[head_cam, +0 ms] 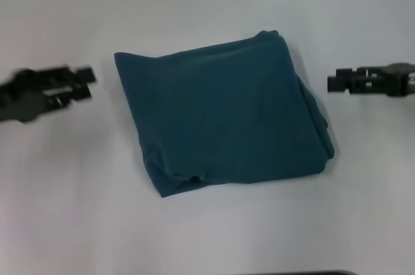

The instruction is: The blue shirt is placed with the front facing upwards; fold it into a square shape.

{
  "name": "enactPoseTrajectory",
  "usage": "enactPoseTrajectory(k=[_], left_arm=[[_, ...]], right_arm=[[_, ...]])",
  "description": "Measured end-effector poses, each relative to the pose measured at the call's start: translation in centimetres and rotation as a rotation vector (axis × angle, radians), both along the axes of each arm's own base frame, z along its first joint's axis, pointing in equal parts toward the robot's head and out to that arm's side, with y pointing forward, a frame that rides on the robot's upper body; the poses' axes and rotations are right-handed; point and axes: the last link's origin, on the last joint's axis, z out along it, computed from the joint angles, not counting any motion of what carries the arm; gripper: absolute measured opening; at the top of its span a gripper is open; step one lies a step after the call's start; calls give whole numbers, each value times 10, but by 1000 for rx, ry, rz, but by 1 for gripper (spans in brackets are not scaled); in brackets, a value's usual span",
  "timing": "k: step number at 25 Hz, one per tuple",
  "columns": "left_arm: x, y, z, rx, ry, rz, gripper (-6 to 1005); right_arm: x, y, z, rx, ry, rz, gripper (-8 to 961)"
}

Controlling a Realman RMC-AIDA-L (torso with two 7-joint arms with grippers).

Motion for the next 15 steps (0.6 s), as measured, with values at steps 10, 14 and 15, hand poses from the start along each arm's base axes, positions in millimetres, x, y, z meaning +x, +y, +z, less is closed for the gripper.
enactPoseTrajectory(k=[10, 14, 15], left_arm=[[14, -14, 18, -20, -125, -171, 521], [15, -19, 16, 10, -119, -257, 521], [16, -22, 14, 40, -111, -315, 521]], right_arm=[[-30, 35, 25, -79, 168, -273, 721], [-34, 36, 24, -61, 174, -221, 721], [-37, 34, 22, -39, 179, -163, 721]])
